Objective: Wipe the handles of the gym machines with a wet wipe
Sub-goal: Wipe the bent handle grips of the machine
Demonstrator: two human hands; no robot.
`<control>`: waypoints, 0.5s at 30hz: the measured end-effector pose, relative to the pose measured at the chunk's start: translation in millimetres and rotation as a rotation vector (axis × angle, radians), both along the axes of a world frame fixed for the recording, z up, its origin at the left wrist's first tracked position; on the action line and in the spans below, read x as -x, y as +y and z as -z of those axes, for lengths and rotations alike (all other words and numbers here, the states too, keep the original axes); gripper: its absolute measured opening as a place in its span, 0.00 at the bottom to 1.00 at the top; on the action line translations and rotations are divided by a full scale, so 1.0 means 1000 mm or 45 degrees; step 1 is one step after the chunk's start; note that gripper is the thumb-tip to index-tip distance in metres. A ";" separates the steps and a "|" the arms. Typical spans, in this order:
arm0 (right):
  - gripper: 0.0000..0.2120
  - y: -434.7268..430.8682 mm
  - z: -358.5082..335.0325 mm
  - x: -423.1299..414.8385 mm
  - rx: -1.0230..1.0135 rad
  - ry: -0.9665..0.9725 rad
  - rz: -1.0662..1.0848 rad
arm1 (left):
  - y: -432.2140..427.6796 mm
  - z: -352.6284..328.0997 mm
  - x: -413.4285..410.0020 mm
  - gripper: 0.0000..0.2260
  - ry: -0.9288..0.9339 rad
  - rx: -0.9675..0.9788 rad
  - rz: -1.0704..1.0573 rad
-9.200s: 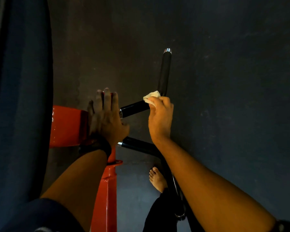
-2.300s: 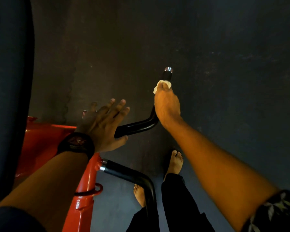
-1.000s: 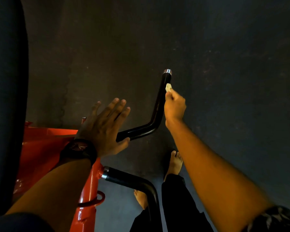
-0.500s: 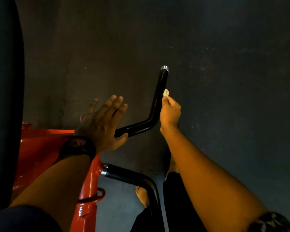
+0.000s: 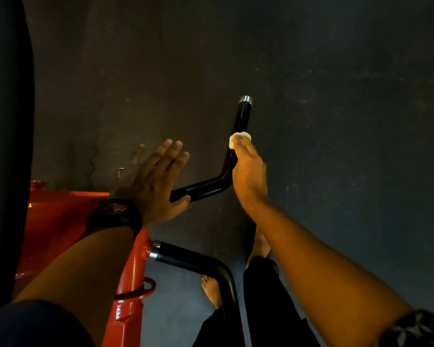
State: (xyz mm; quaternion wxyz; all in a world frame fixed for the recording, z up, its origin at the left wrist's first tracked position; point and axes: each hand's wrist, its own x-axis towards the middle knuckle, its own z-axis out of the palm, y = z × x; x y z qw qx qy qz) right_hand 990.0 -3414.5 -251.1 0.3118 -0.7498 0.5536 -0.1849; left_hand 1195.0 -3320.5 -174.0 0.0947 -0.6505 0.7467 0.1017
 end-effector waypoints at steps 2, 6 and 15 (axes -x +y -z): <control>0.29 0.004 0.005 0.016 0.168 0.159 -0.298 | 0.000 0.000 0.000 0.40 0.017 0.005 0.002; 0.29 -0.016 0.018 0.041 0.481 0.162 -0.691 | 0.001 0.000 -0.001 0.40 0.026 0.006 0.002; 0.17 -0.068 0.003 0.031 0.504 0.099 -1.163 | 0.001 0.001 -0.003 0.41 -0.015 -0.056 -0.007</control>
